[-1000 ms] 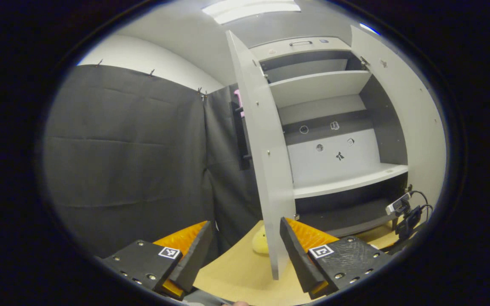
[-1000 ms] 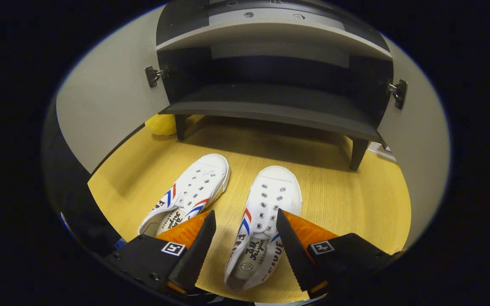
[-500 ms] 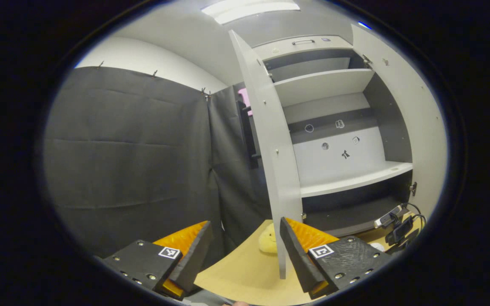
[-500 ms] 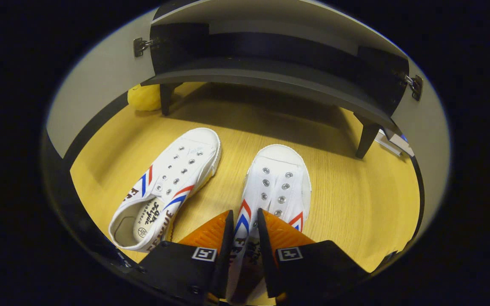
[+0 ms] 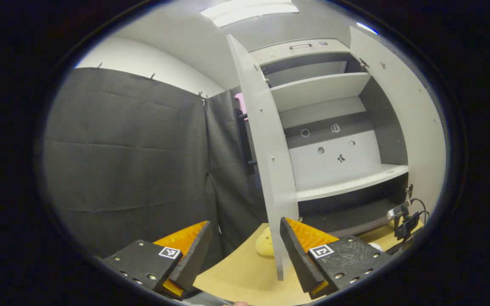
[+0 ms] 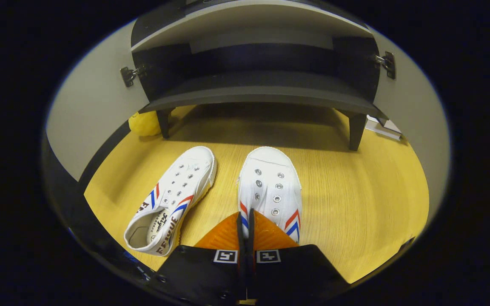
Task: Grab one shoe with the right hand and put it into the shoe cabinet, grab the other shoe with the left hand and put it into the shoe cabinet; then close the right door with the right hand and the left door with the left hand.
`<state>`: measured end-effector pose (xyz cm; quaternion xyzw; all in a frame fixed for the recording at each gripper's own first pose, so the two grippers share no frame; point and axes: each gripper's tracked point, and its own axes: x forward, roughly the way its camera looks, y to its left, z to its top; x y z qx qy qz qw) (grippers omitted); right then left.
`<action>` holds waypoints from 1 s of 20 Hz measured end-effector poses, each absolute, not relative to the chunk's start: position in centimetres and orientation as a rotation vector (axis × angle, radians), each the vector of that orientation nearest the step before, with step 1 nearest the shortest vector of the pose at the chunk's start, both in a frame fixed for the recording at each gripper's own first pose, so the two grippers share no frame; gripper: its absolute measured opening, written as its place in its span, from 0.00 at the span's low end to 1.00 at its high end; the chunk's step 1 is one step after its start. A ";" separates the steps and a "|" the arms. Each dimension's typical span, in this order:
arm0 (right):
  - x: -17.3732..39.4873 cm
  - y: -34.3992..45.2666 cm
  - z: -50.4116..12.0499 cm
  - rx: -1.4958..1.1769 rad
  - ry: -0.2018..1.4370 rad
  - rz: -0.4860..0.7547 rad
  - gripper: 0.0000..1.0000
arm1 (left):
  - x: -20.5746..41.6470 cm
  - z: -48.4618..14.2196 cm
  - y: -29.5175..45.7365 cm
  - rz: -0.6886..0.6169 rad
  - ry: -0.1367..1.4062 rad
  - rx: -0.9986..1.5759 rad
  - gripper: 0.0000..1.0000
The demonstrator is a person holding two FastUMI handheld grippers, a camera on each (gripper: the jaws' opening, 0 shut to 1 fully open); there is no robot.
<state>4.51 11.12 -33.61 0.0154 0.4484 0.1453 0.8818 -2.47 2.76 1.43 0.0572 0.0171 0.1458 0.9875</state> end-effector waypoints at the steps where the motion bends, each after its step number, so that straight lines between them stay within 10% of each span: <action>1: 4.6 10.7 -32.9 0.048 0.923 0.302 0.02 | -2.5 1.4 2.4 0.283 0.034 0.112 0.94; 20: 8.4 8.9 -15.2 0.224 0.591 0.352 0.02 | -0.1 0.9 -5.9 0.081 0.021 0.058 0.93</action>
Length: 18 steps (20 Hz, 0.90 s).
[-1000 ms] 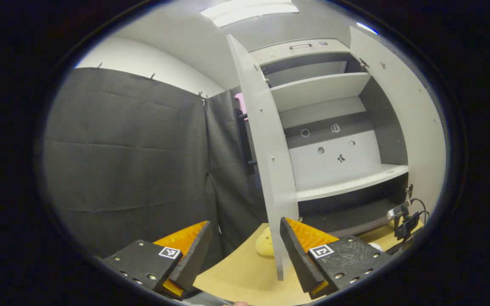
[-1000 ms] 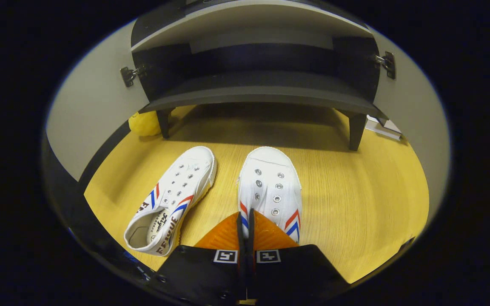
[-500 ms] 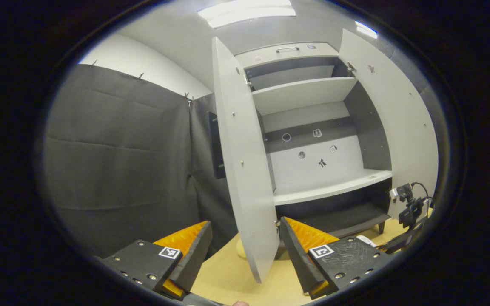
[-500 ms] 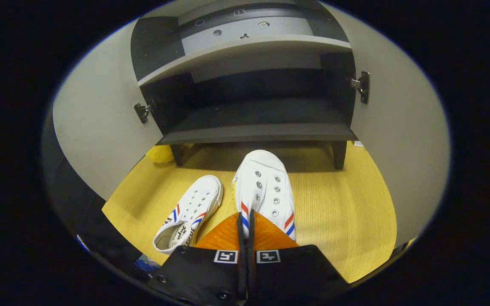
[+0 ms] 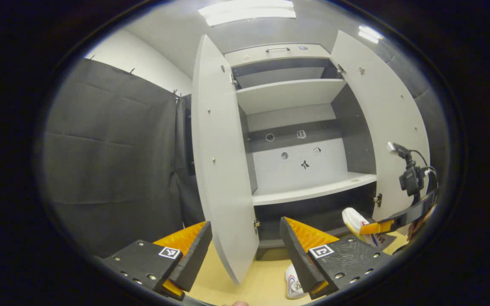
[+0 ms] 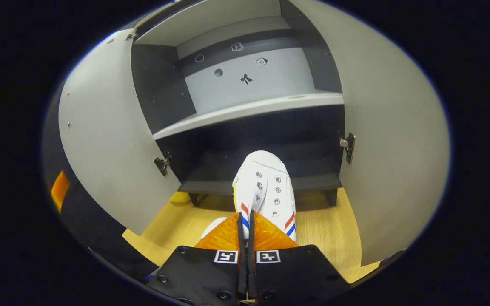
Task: Grab one shoe with the right hand and put it into the shoe cabinet, grab the other shoe with the left hand and put it into the shoe cabinet; then close the right door with the right hand and the left door with the left hand.
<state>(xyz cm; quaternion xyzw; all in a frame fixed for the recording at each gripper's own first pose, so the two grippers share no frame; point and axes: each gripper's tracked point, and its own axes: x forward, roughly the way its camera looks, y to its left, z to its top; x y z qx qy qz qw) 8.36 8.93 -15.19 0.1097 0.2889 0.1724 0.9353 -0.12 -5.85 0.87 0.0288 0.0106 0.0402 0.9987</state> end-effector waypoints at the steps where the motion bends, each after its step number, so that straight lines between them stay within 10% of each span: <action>1: 8.7 8.9 -14.1 0.231 0.571 0.360 0.02 | -0.1 0.7 -6.1 0.074 0.021 0.056 0.93; 18: 6.4 5.4 -4.5 0.253 0.273 0.342 0.00 | 1.4 -1.6 -10.3 -0.020 0.055 0.015 0.93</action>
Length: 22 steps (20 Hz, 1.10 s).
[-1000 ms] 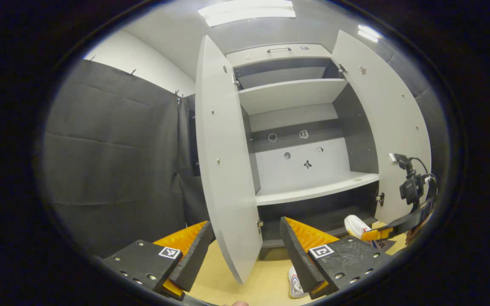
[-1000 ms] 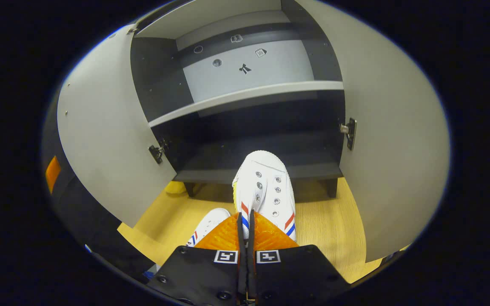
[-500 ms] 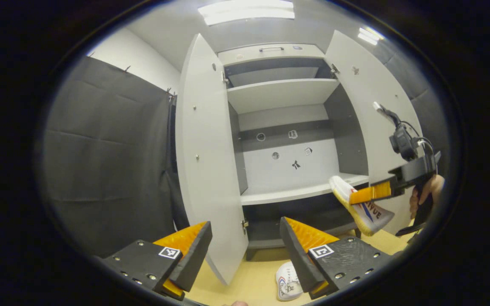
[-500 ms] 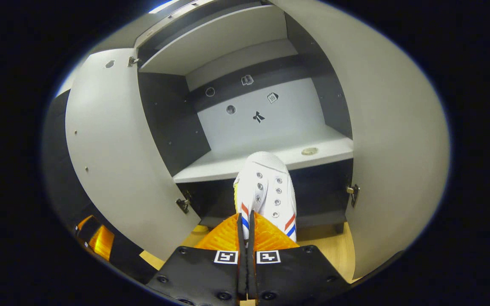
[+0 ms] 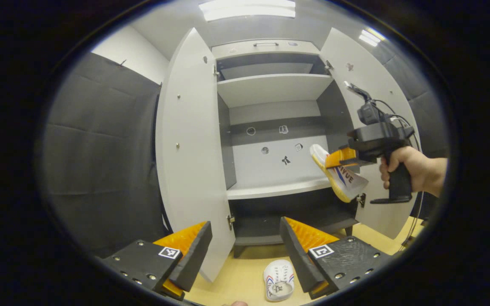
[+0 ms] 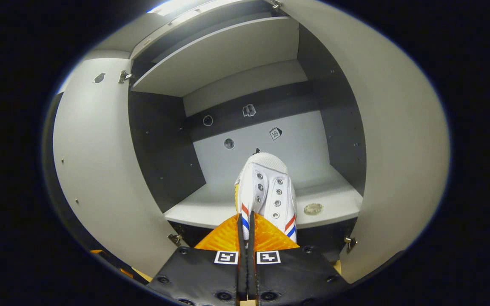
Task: Grab one shoe with the right hand and put it into the shoe cabinet, grab the other shoe with the left hand and put it into the shoe cabinet; then close the right door with the right hand and the left door with the left hand.
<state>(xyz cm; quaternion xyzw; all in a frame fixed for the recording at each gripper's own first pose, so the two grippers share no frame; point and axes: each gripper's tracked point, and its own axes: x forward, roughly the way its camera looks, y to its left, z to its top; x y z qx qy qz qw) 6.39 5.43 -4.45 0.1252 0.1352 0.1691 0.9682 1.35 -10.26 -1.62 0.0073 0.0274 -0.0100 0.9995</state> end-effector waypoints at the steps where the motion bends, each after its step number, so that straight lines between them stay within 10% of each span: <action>1: 6.3 5.1 -3.8 0.250 0.264 0.332 0.00 | 1.4 -1.9 -10.3 -0.020 0.061 0.011 0.93; 16: 6.6 4.7 -3.8 0.262 0.419 0.186 0.00 | 1.0 -3.5 -9.1 0.004 0.116 0.023 0.94; 21: 6.4 3.7 -2.3 0.171 0.319 0.205 0.25 | 1.6 -4.3 -9.5 -0.013 0.134 0.032 0.94; 22: 5.7 3.9 -1.9 0.157 0.306 0.211 0.44 | 1.9 -4.6 -9.6 -0.018 0.141 0.029 0.94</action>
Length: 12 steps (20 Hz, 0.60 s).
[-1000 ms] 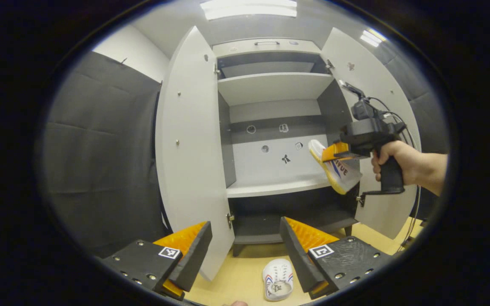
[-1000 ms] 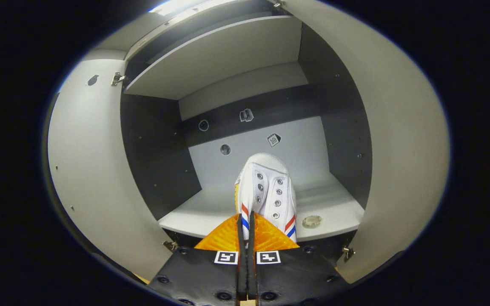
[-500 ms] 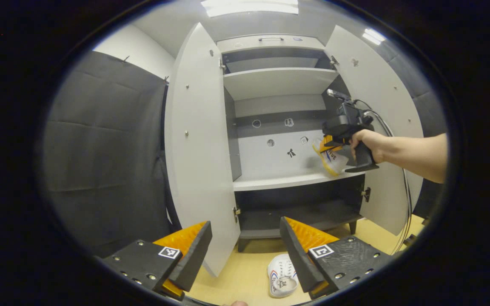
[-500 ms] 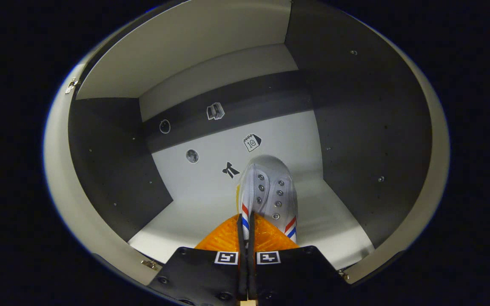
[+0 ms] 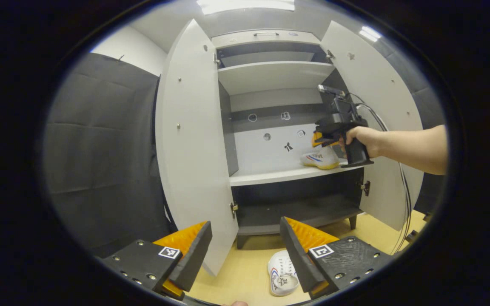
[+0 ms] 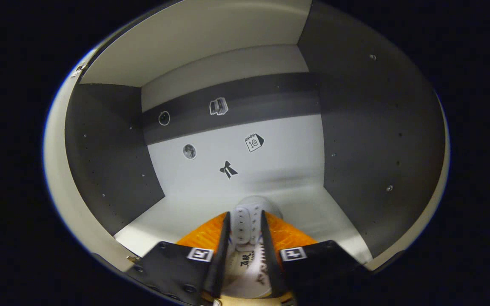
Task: Grab one shoe with the right hand and put it into the shoe cabinet, grab the other shoe with the left hand and put it into the shoe cabinet; then close the right door with the right hand and the left door with the left hand.
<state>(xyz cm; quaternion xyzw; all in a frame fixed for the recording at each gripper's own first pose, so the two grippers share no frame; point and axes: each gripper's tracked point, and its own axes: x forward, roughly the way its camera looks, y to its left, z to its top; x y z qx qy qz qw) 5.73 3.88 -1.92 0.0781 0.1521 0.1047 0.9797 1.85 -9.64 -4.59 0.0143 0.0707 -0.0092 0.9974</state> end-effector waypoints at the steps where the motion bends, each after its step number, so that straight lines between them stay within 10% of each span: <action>1: 5.1 3.7 -1.3 0.138 0.291 0.204 0.63 | 2.2 -4.9 -9.7 -0.023 0.150 0.024 0.94; 3: 3.6 3.4 -0.1 0.110 0.247 0.191 1.00 | 3.1 -6.0 -9.8 -0.039 0.178 0.005 0.94; 12: -7.0 1.7 3.1 -0.006 0.090 0.182 0.98 | 8.1 -14.6 -12.2 -0.177 0.426 -0.117 0.94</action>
